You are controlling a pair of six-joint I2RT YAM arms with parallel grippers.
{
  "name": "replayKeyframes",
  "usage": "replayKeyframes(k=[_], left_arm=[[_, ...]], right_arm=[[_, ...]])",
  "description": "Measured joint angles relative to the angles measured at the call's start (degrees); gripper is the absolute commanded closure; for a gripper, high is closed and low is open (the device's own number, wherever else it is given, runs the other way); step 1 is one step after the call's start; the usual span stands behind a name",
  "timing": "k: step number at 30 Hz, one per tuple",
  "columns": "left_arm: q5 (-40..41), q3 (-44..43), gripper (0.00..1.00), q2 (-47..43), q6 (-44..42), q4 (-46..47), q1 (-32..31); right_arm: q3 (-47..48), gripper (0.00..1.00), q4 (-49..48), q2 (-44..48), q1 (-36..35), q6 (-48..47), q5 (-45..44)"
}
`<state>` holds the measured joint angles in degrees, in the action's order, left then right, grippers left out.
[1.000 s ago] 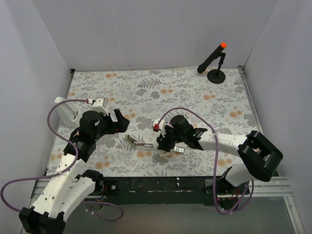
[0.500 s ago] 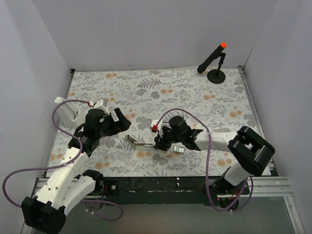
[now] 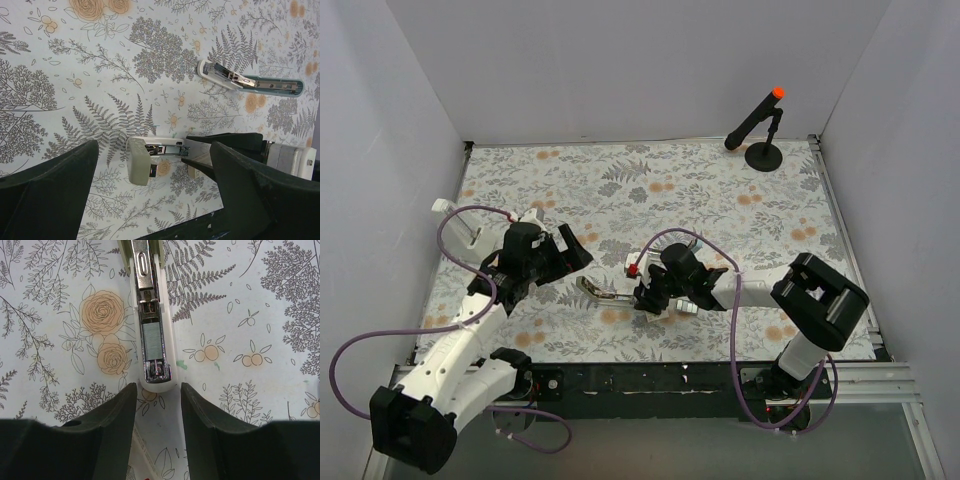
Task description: Load the staples into the stapler
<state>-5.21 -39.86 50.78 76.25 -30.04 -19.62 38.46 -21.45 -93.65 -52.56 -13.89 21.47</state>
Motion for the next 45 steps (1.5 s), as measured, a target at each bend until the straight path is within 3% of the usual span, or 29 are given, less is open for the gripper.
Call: replayKeyframes(k=[13,26,45], left_arm=[[-2.34,0.0,0.17,2.82,0.0,-1.44,0.0],[-4.57,0.0,0.28,3.06,-0.87,-3.23,0.0],[-0.96,-2.93,0.42,8.52,-1.27,-4.72,0.0]], right_arm=[[1.22,0.55,-1.46,-0.96,-0.48,0.0,-0.48],[3.02,0.78,-1.44,-2.86,-0.83,-0.02,-0.07],[5.09,0.8,-1.44,-4.24,-1.27,-0.07,-0.55]])
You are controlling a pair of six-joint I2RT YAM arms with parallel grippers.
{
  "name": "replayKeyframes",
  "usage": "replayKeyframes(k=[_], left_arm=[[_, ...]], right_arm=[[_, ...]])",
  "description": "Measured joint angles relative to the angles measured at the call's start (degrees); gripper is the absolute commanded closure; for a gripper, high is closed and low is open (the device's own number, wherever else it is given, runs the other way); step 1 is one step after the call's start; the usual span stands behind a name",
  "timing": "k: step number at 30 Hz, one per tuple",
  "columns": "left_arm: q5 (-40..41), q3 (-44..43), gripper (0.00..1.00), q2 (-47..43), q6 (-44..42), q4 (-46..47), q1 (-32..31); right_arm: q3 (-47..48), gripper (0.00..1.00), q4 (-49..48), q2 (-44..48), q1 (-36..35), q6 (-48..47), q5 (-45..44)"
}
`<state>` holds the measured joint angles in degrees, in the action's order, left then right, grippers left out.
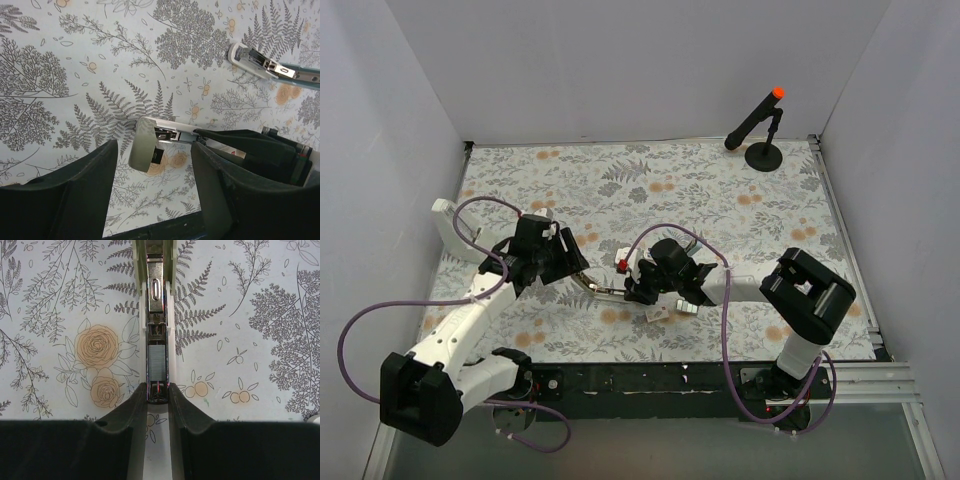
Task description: Load the staples into the stapler
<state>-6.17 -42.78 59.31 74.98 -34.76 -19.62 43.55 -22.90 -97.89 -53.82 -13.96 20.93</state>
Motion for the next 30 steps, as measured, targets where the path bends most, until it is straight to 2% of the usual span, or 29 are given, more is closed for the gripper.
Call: replayKeyframes(k=[5,10,17,30], left_arm=[[1.49,-2.27,0.49,2.75,-1.05,0.0,-0.42],[2.14,-2.6,0.63,3.37,-1.66,-0.66,-1.46],[4.11,-2.91,0.74,3.37,-1.64,-2.34,-3.5],[8.63,-7.15,0.76,6.73,0.33,-3.34,-14.62]], right_arm=[[0.22,0.8,0.02,-0.02,-0.11,0.0,-0.09],[0.26,0.8,0.09,-0.11,-0.22,-0.17,-0.24],[0.28,0.8,0.26,-0.87,-0.24,-0.42,-0.2],[0.61,0.79,0.02,-0.94,-0.26,0.35,-0.17]])
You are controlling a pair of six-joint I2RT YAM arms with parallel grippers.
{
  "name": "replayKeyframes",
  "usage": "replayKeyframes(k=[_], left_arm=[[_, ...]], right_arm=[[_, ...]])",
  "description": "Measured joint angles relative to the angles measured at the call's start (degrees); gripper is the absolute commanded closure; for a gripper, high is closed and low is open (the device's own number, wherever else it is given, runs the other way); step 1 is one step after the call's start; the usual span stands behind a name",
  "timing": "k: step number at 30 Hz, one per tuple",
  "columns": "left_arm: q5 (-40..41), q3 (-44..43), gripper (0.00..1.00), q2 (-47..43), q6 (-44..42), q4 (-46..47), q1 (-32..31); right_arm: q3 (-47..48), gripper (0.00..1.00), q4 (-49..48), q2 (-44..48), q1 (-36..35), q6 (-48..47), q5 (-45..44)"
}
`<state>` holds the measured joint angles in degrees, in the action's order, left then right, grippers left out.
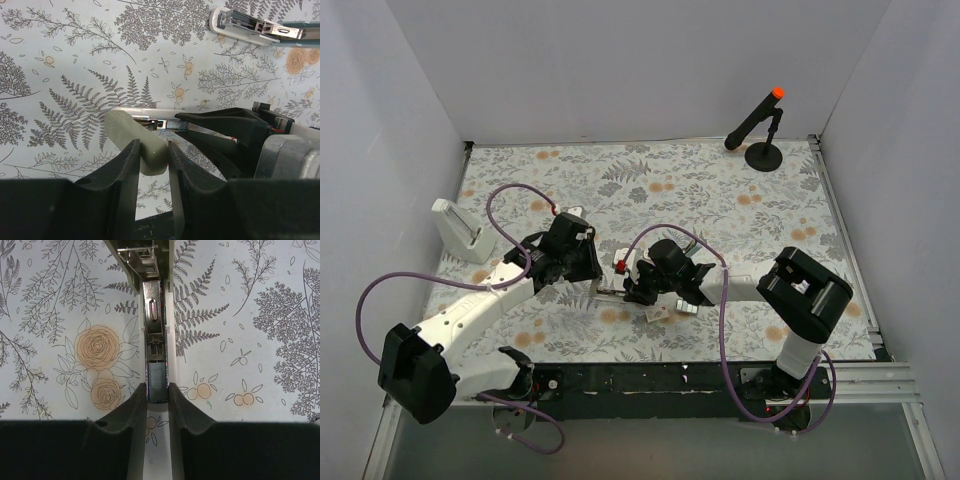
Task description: Load the staples into the stapler
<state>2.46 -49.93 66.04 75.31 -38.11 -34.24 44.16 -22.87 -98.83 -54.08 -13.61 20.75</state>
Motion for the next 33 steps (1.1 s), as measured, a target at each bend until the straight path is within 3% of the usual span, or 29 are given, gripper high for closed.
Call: replayKeyframes(k=[8,21,24,28,31,33], left_arm=[[0.85,-1.44,0.75,2.49,0.63,0.57,-2.97],[-5.14,-2.51,0.73,8.79,1.64,1.25,-5.53],[-4.79,-2.51,0.7,8.59,2.1,1.18,-5.6],[-3.15,-2.51,0.63,7.32,3.17,1.18,-5.66],[-1.33,-2.51,0.62,6.14,3.74,1.22,-5.64],[0.2,-2.51,0.55,5.07,4.07,1.22,-5.64]], right_arm=[[0.0,0.79,-0.04,0.0,0.0,1.05,0.0],[-0.26,0.78,-2.73,0.0,0.48,3.04,-1.38],[-0.46,0.73,-3.13,0.0,0.48,3.17,-1.33],[-0.57,0.57,-3.78,0.0,0.37,3.13,-1.31],[-0.94,0.51,-4.35,0.22,0.26,3.15,-1.46],[-1.49,0.5,-4.26,0.72,0.11,3.08,-2.01]])
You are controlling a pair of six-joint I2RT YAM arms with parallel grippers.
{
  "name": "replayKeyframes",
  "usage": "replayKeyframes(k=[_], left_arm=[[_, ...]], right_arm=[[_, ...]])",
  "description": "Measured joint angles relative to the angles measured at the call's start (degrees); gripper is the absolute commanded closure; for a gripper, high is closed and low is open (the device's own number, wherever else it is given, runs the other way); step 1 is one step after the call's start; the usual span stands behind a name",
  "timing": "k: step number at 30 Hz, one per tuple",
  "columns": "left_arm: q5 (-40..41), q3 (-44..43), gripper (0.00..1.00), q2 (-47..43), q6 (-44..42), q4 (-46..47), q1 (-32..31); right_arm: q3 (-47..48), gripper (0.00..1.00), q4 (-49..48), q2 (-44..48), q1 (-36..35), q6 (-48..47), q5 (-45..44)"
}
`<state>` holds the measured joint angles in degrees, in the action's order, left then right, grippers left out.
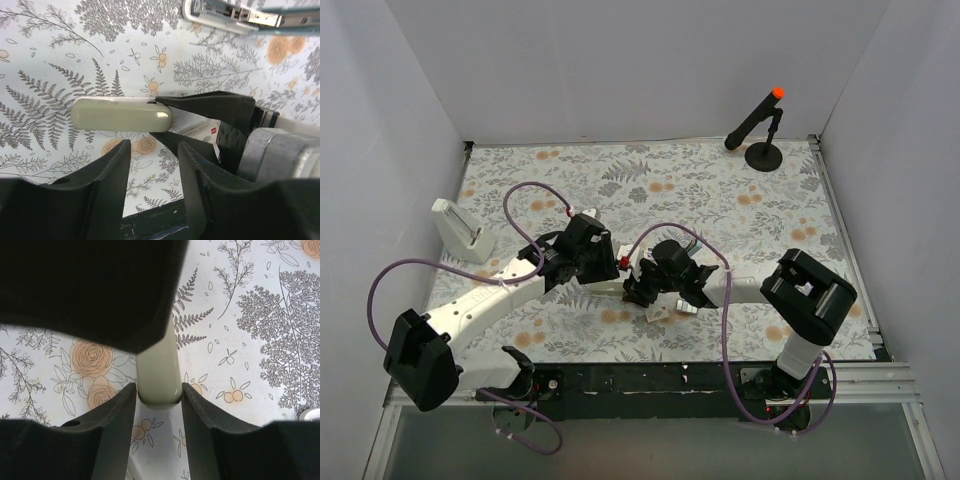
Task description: Load the staples into the stapler
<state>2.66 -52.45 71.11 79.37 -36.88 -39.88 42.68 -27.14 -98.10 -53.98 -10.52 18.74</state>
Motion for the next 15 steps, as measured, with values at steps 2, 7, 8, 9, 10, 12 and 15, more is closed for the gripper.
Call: replayKeyframes(k=[2,7,8,9,10,12,15], left_arm=[[2.01,0.0,0.52,-1.57,0.33,0.0,0.0],[9.01,0.33,0.41,-6.88,0.63,0.02,0.31],[10.54,0.63,0.38,-8.24,0.66,0.0,0.37],[12.02,1.01,0.31,-9.66,0.66,0.02,0.39],[13.77,1.53,0.25,-11.13,0.59,0.17,0.39],[16.81,2.99,0.1,-14.27,0.24,0.46,0.44],[21.81,5.75,0.02,-20.06,-0.28,1.11,0.5]], right_arm=[[-0.55,0.47,0.68,0.98,-0.07,-0.07,-0.52],[-0.59,0.41,5.33,5.03,-0.11,-0.39,-1.68],[-0.57,0.41,6.21,5.81,-0.11,-0.55,-1.86],[-0.44,0.41,7.72,6.78,-0.11,-0.7,-2.1],[-0.07,0.41,9.62,7.56,-0.11,-0.94,-2.23],[1.68,0.42,14.32,8.44,-0.11,-1.55,-2.56],[6.71,0.44,22.58,8.44,-0.11,-2.43,-3.3]])
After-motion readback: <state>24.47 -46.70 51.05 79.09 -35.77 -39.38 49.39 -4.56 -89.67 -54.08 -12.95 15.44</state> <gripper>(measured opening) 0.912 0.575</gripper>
